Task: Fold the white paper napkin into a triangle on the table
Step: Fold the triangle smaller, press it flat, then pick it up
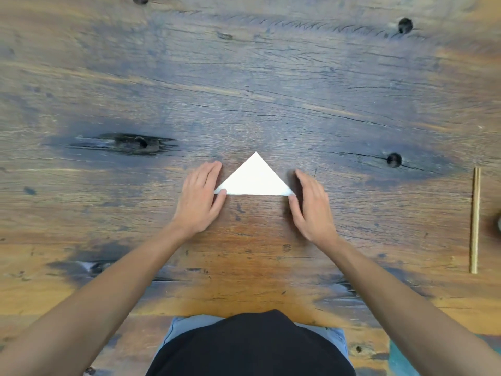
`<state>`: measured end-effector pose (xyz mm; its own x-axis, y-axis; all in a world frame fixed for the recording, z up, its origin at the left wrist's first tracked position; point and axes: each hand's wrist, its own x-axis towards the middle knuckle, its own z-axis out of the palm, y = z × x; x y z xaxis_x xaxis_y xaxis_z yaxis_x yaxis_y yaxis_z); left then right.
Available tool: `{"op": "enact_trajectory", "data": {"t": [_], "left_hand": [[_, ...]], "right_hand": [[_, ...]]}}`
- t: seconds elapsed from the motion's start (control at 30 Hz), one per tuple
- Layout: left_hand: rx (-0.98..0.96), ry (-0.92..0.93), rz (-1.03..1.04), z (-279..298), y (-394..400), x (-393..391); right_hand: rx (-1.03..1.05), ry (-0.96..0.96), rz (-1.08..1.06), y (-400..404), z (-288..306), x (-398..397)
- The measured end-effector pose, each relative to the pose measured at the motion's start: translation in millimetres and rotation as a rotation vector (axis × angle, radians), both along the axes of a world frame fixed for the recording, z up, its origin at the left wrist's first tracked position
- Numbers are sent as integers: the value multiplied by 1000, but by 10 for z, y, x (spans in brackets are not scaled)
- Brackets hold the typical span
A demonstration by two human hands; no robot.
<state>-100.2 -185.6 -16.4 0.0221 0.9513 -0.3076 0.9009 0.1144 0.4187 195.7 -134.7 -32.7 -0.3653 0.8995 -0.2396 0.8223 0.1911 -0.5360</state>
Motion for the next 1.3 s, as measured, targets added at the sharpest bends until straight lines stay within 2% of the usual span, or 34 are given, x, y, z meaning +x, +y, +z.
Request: {"op": "enact_trajectory", "data": {"t": [0.07, 0.13, 0.3, 0.47, 0.73, 0.9, 1.1, 1.3], "left_hand": [[12, -52, 51, 75, 156, 181], [-16, -71, 77, 109, 324, 358], [-130, -48, 141, 43, 536, 545], [-118, -97, 178, -27, 512, 490], [-114, -182, 203, -39, 490, 397], [-104, -368, 243, 14, 594, 283], [-240, -552, 64, 266, 854, 113], [-137, -623, 59, 625, 830, 203]], "right_hand": [[-40, 61, -105, 168, 100, -189], [-127, 82, -101, 353, 190, -405], [-233, -52, 14, 657, 287, -854], [-338, -80, -97, 781, 250, -1062], [-471, 101, -180, 878, 211, -1059], [-461, 166, -88, 884, 290, -998], [-475, 349, -102, 871, 533, -849], [-406, 386, -60, 763, 842, -523]]}}
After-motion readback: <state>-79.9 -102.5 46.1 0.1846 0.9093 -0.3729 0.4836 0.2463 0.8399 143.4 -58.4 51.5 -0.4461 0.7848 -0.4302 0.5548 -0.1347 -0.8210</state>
